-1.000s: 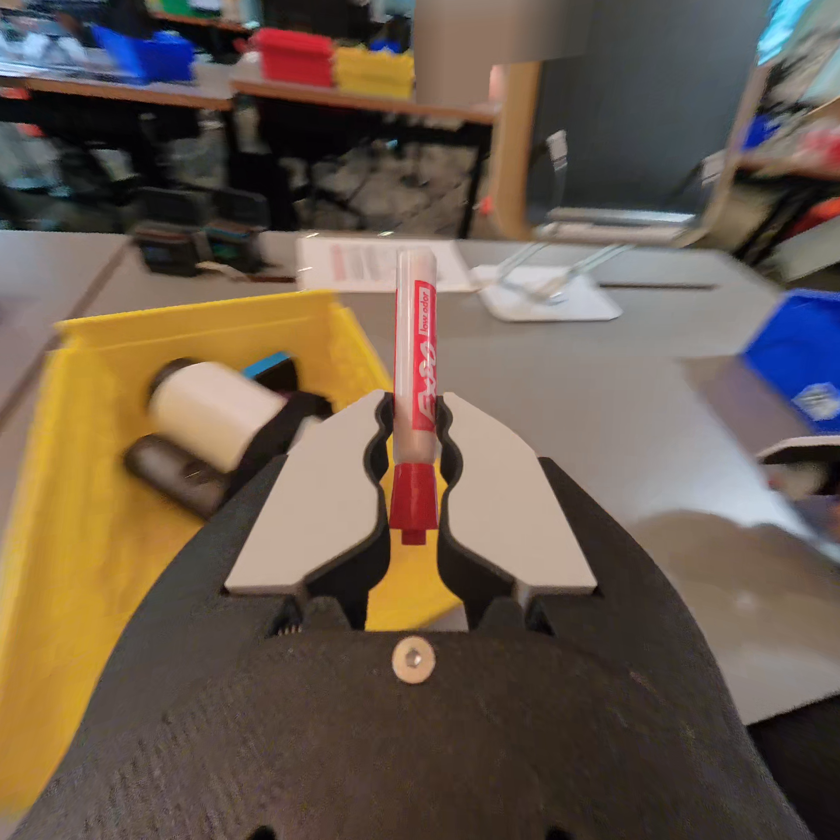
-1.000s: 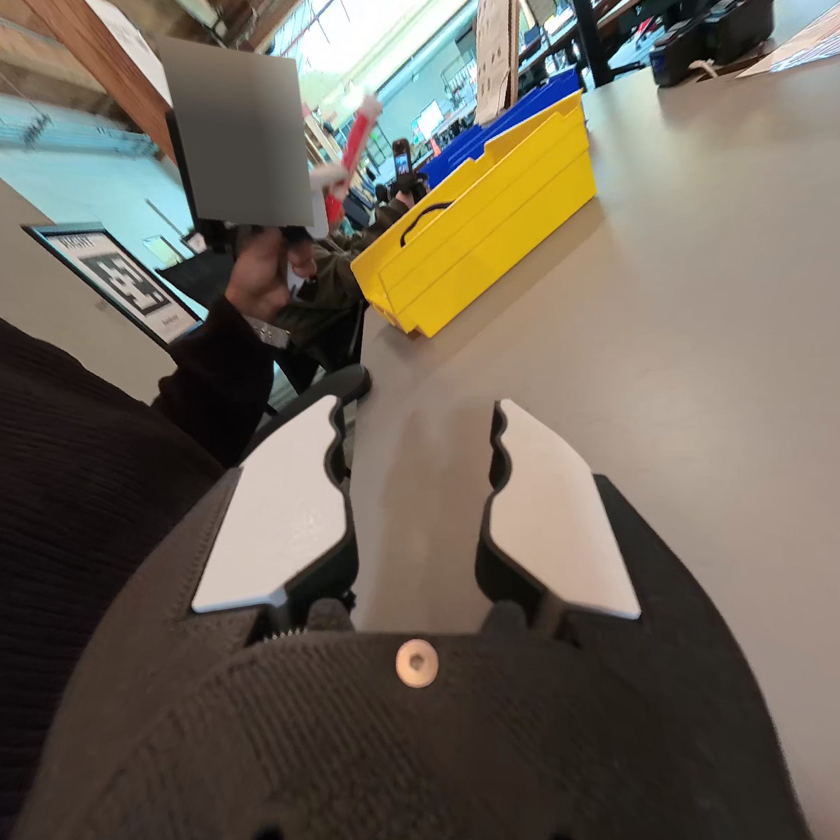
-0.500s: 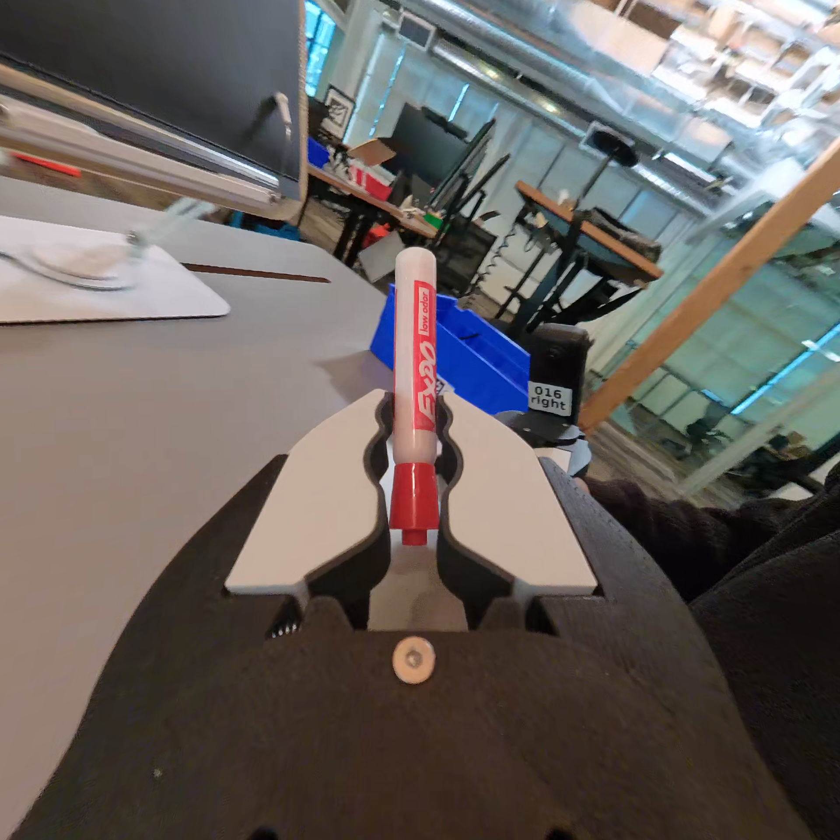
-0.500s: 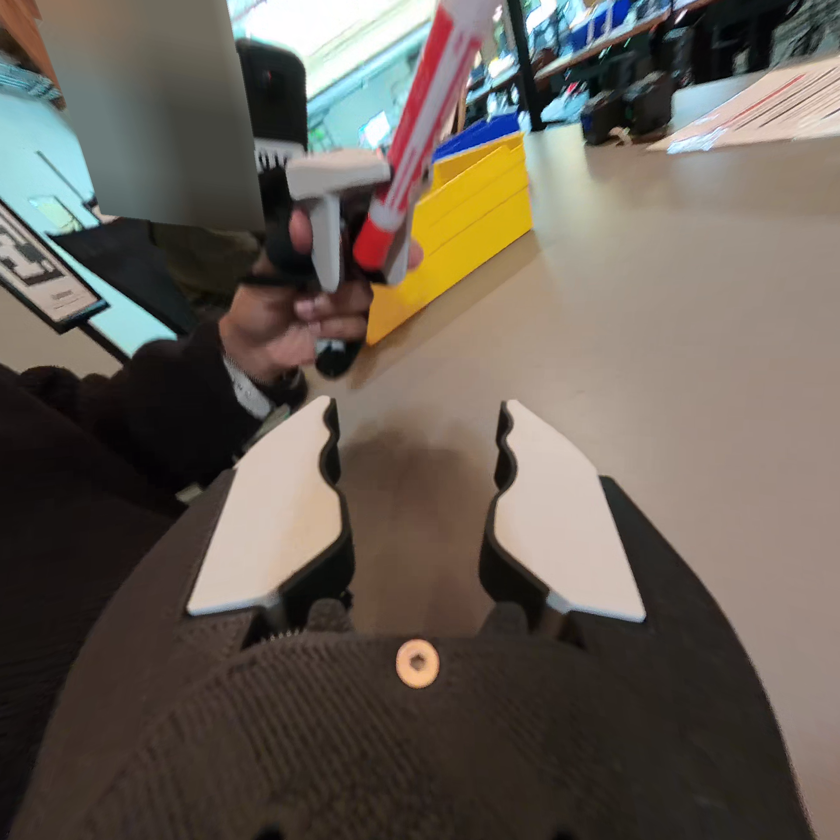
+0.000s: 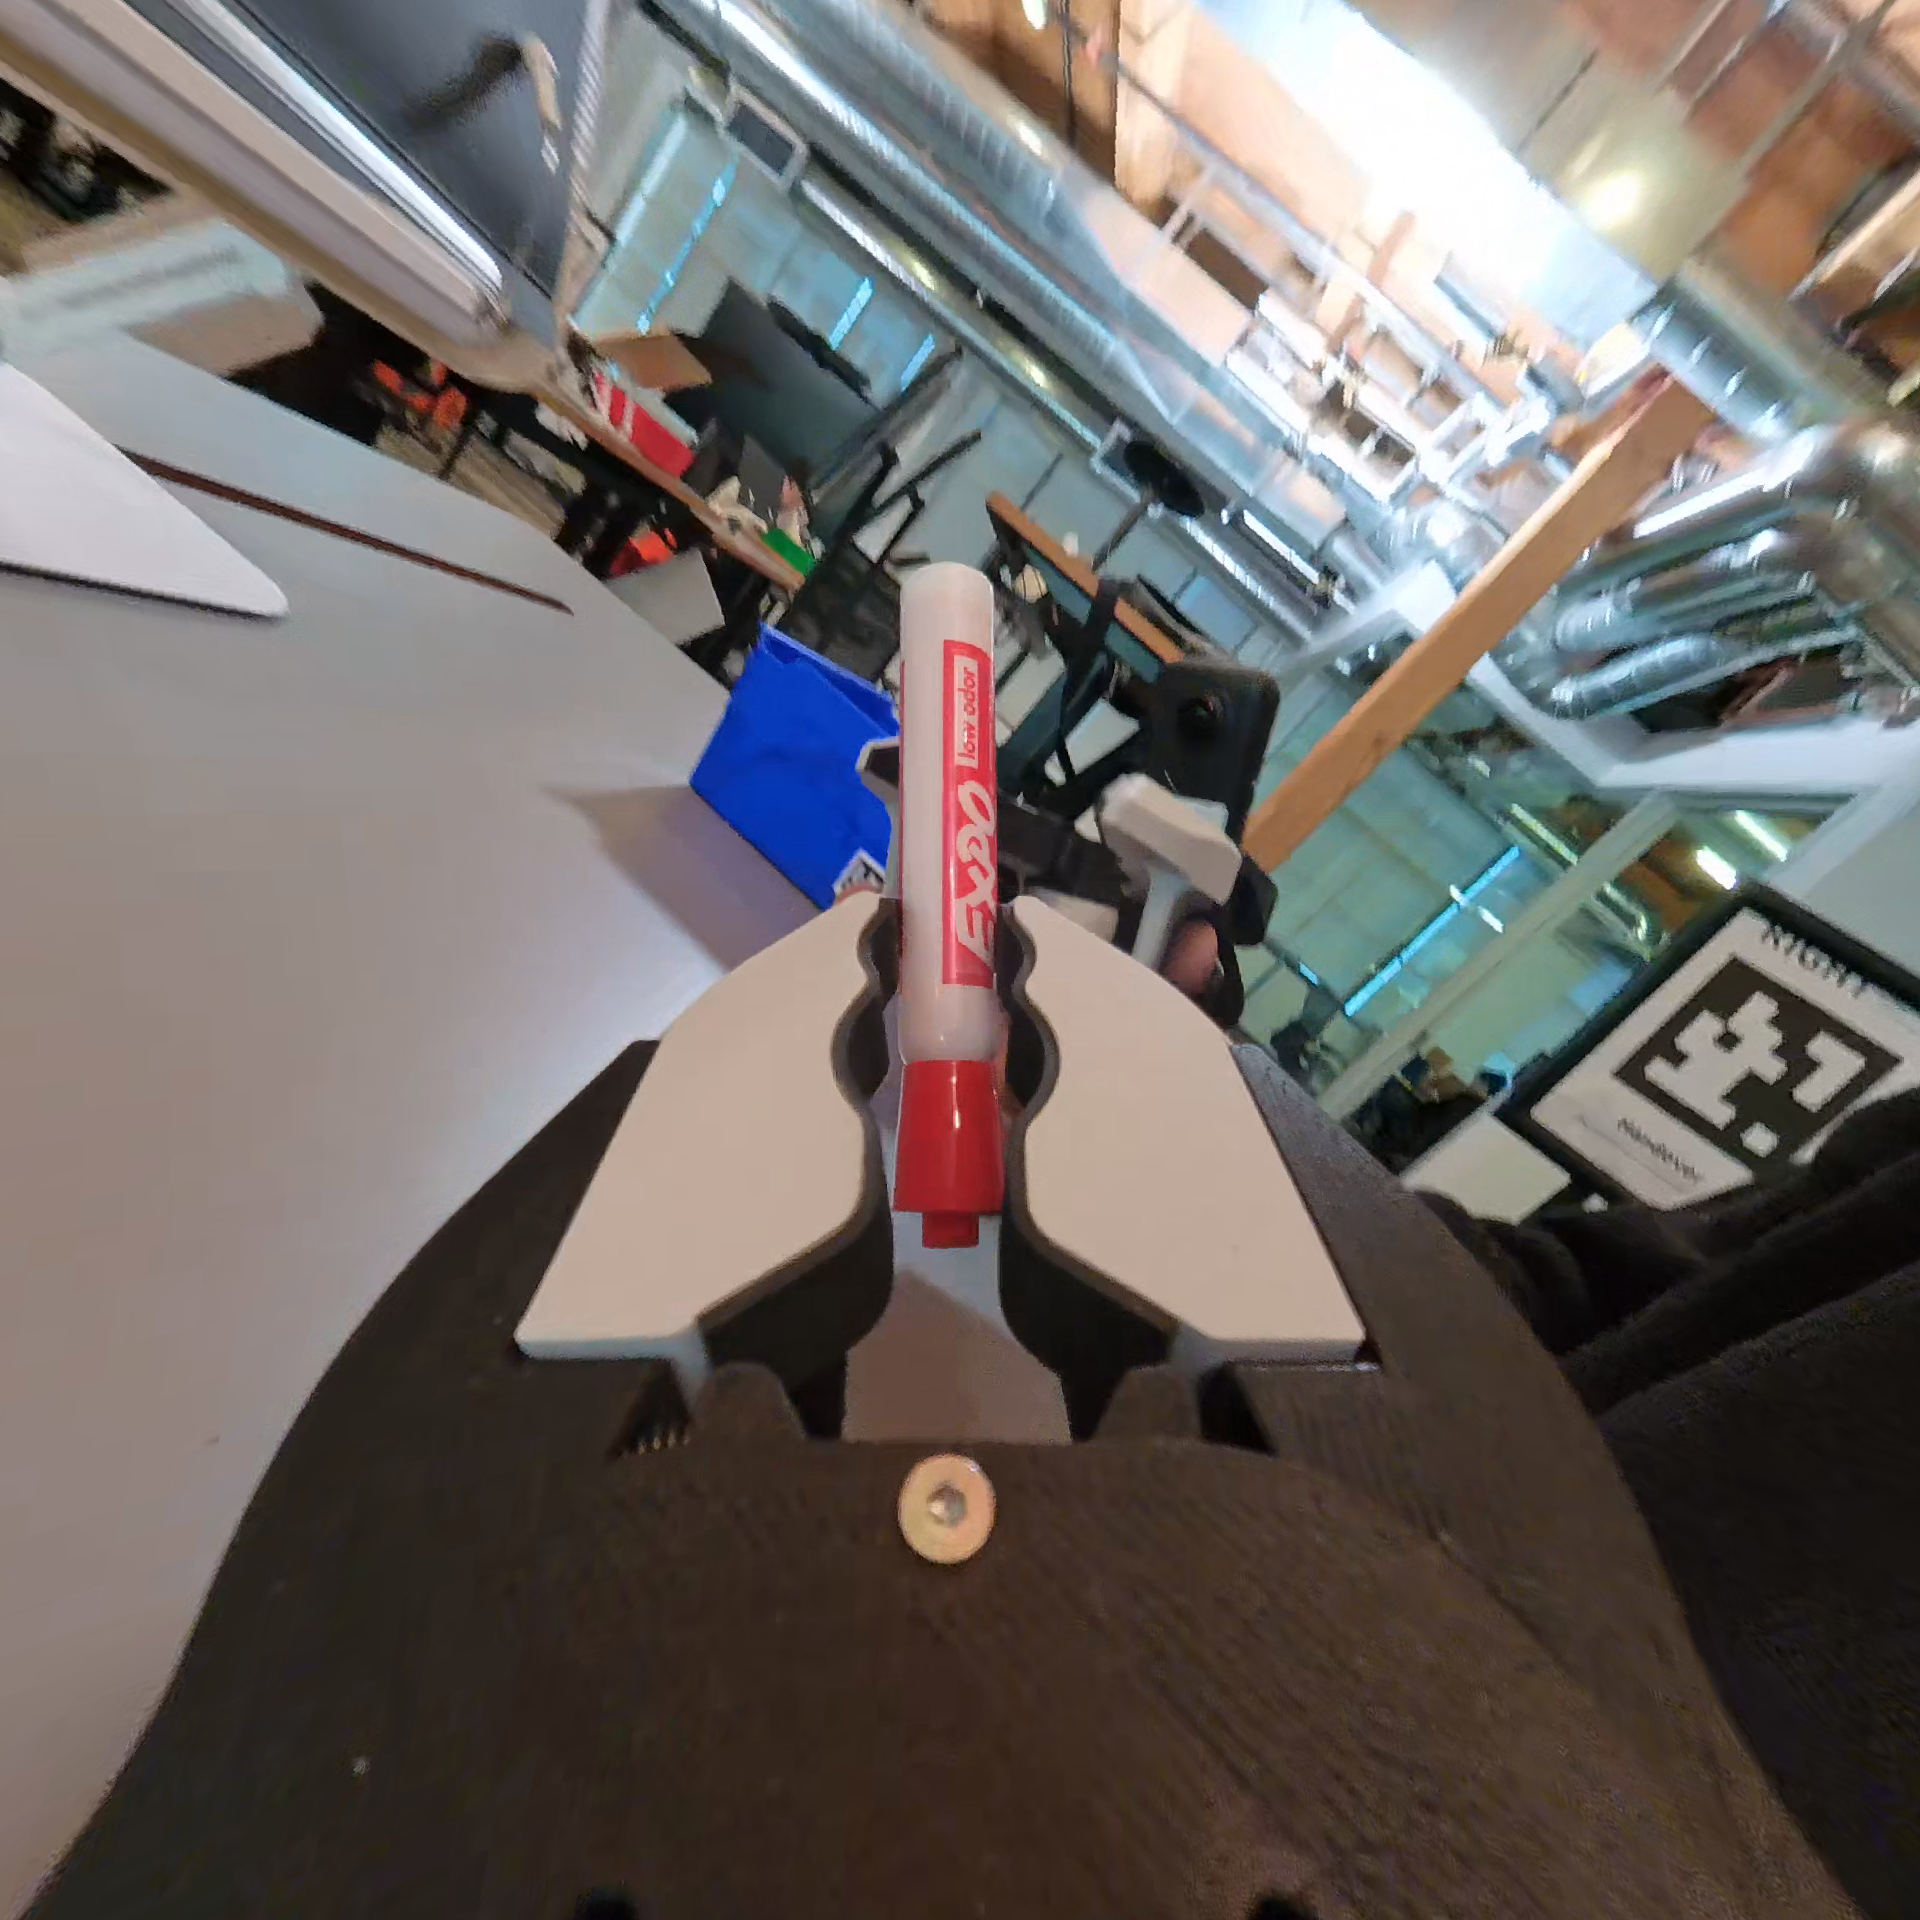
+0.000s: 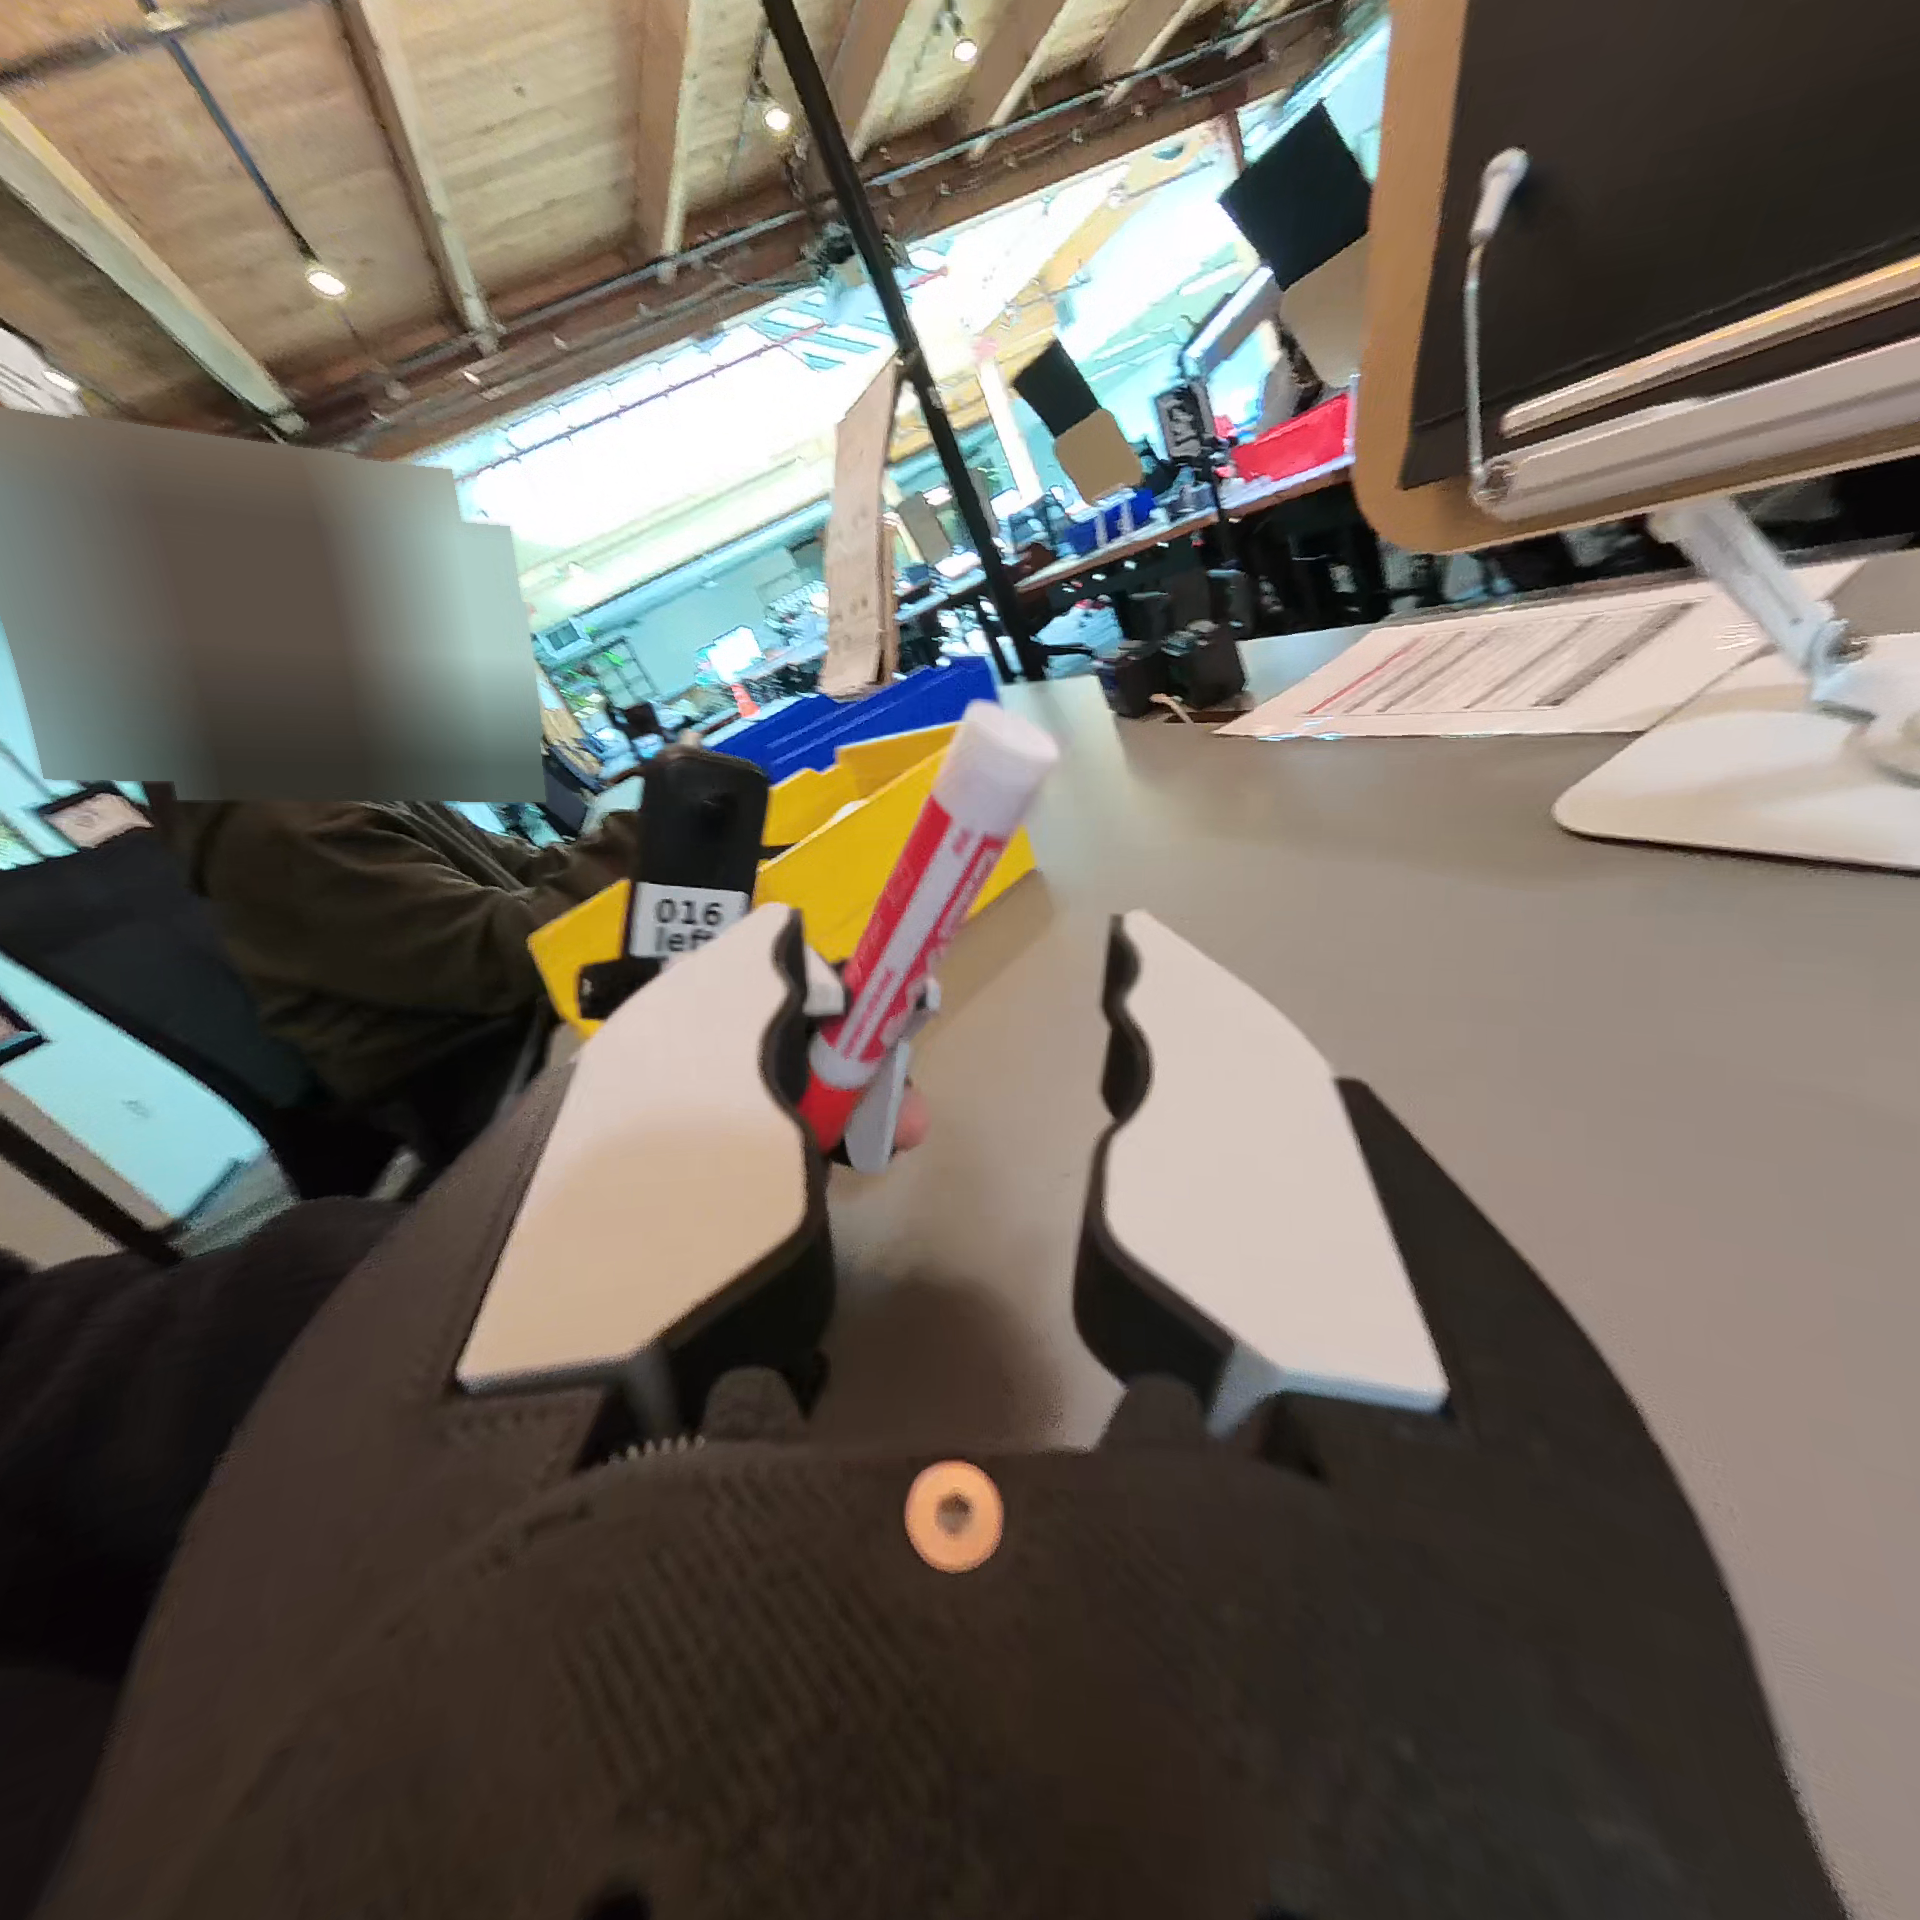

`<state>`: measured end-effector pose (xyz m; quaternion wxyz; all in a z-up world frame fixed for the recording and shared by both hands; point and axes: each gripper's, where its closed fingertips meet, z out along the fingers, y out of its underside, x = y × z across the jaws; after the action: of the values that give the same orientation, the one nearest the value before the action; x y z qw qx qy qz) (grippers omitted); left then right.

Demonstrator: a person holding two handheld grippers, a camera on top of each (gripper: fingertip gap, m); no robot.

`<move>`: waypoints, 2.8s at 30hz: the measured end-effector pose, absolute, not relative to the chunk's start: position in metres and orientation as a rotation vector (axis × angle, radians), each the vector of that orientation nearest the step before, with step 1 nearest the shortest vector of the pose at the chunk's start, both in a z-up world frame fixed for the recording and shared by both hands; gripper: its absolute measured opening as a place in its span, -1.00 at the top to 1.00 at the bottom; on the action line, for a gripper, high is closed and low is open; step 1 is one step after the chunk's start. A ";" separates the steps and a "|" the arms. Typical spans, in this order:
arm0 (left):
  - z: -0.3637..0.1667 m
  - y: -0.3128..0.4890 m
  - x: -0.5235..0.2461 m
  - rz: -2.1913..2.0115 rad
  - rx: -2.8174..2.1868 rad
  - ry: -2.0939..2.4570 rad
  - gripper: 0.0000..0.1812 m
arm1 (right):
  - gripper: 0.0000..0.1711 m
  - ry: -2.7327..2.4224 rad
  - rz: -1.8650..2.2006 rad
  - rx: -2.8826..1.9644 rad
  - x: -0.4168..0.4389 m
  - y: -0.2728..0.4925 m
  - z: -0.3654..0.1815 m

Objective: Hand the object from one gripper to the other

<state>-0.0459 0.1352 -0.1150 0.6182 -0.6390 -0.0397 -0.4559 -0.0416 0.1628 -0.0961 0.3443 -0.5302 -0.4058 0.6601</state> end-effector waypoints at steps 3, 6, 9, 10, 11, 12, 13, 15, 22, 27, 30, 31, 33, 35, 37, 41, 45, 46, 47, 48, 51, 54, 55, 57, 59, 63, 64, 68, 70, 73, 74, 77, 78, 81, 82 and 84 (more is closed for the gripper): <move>-0.119 0.134 -0.022 -1.113 -1.510 -0.016 0.79 | 0.53 -0.988 1.859 -1.341 -0.026 0.162 -0.090; -0.116 0.135 -0.004 -1.177 -1.509 0.040 0.79 | 0.58 -0.888 2.046 -1.337 -0.015 0.165 -0.082; -0.123 0.134 0.008 -1.172 -1.549 0.082 0.79 | 0.76 -0.952 2.115 -1.343 -0.012 0.163 -0.084; -0.125 0.134 0.011 -1.181 -1.556 0.086 0.79 | 0.76 -0.971 2.126 -1.346 -0.012 0.161 -0.085; -0.125 0.134 0.012 -1.197 -1.555 0.086 0.79 | 0.76 -0.984 2.127 -1.348 -0.012 0.161 -0.085; -0.126 0.135 0.013 -1.215 -1.555 0.083 0.79 | 0.76 -0.996 2.117 -1.345 -0.012 0.161 -0.085; -0.126 0.135 0.012 -1.237 -1.554 0.077 0.78 | 0.76 -1.017 2.105 -1.342 -0.012 0.160 -0.086; -0.125 0.135 0.009 -1.280 -1.542 0.054 0.60 | 0.75 -1.048 2.076 -1.366 -0.012 0.162 -0.090; -0.132 0.139 -0.009 -1.168 -1.609 0.040 0.54 | 0.76 -0.972 2.155 -1.441 -0.005 0.181 -0.090; -0.135 0.133 -0.001 -1.107 -1.674 0.154 0.37 | 0.76 -0.929 2.202 -1.439 -0.001 0.188 -0.086; -0.141 0.126 0.012 -1.360 -1.691 0.113 0.33 | 0.76 -0.915 2.227 -1.432 0.001 0.189 -0.084; -0.149 0.125 0.018 -1.401 -1.737 0.121 0.33 | 0.76 -0.920 2.225 -1.436 0.001 0.189 -0.084; -0.160 0.124 0.027 -1.330 -1.808 0.188 0.40 | 0.76 -0.947 2.213 -1.445 -0.001 0.186 -0.086; -0.159 0.120 0.037 -1.283 -1.830 0.280 0.58 | 0.76 -0.974 2.202 -1.448 -0.002 0.182 -0.088; -0.160 0.117 0.041 -1.265 -1.839 0.321 0.75 | 0.76 -0.988 2.209 -1.439 -0.002 0.179 -0.087; -0.160 0.119 0.040 -1.262 -1.841 0.301 0.76 | 0.76 -0.976 2.211 -1.422 -0.002 0.180 -0.086; -0.156 0.125 0.029 -1.261 -1.810 0.210 0.75 | 0.33 -0.910 2.147 -1.386 -0.004 0.190 -0.084; -0.157 0.129 0.022 -1.257 -1.807 0.159 0.75 | 0.17 -0.878 2.094 -1.381 -0.005 0.195 -0.085; -0.160 0.133 0.013 -1.247 -1.820 0.078 0.75 | 0.07 -0.860 2.028 -1.382 -0.007 0.200 -0.086; -0.165 0.137 0.001 -1.239 -1.831 -0.017 0.75 | 0.00 -0.863 1.952 -1.391 -0.008 0.204 -0.089; -0.172 0.140 -0.029 -1.315 -1.783 -0.262 0.75 | -0.05 -1.014 1.623 -1.389 -0.011 0.209 -0.103; -0.169 0.137 -0.037 -1.429 -1.739 -0.325 0.75 | 0.00 -1.294 1.127 -1.255 -0.014 0.209 -0.124; -0.169 0.135 -0.036 -1.444 -1.754 -0.310 0.74 | 0.02 -1.387 0.956 -1.185 -0.015 0.207 -0.132; -0.174 0.132 -0.029 -1.460 -1.817 -0.263 0.74 | 0.06 -1.527 0.684 -1.051 -0.017 0.203 -0.149; -0.177 0.127 -0.020 -1.499 -1.868 -0.209 0.74 | 0.04 -1.596 0.487 -0.935 -0.019 0.201 -0.158; -0.179 0.120 -0.006 -1.564 -1.907 -0.146 0.74 | 0.12 -1.647 0.107 -0.652 -0.021 0.198 -0.160; -0.178 0.119 -0.003 -1.577 -1.912 -0.128 0.74 | 0.18 -1.666 0.020 -0.591 -0.022 0.198 -0.164; -0.178 0.113 0.009 -1.619 -1.938 -0.056 0.74 | 0.28 -1.688 -0.216 -0.472 -0.027 0.203 -0.177; -0.179 0.112 0.011 -1.615 -1.944 -0.048 0.74 | 0.54 -1.670 -0.259 -0.427 -0.029 0.200 -0.175; -0.170 0.114 0.007 -1.630 -1.873 -0.053 0.73 | 0.77 -1.640 -0.276 -0.416 -0.027 0.199 -0.167; -0.164 0.116 0.003 -1.627 -1.826 -0.061 0.73 | 0.78 -1.637 -0.258 -0.441 -0.027 0.200 -0.165; -0.146 0.119 -0.008 -1.600 -1.701 -0.063 0.62 | 0.82 -1.624 -0.207 -0.498 -0.026 0.202 -0.163; -0.142 0.122 -0.011 -1.572 -1.670 -0.072 0.51 | 0.83 -1.621 -0.195 -0.519 -0.026 0.203 -0.163; -0.128 0.128 -0.023 -1.482 -1.571 -0.099 0.19 | 0.83 -1.610 -0.141 -0.596 -0.025 0.206 -0.162; -0.125 0.128 -0.026 -1.454 -1.546 -0.093 0.16 | 0.83 -1.606 -0.108 -0.630 -0.025 0.206 -0.162; -0.118 0.128 -0.028 -1.382 -1.506 -0.055 0.17 | 0.83 -1.597 0.012 -0.726 -0.026 0.201 -0.161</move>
<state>-0.0278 0.1283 -0.1183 0.5215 -0.6284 -0.0231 -0.5767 -0.0255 0.2013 -0.1608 0.6394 -0.3181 -0.7000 0.0051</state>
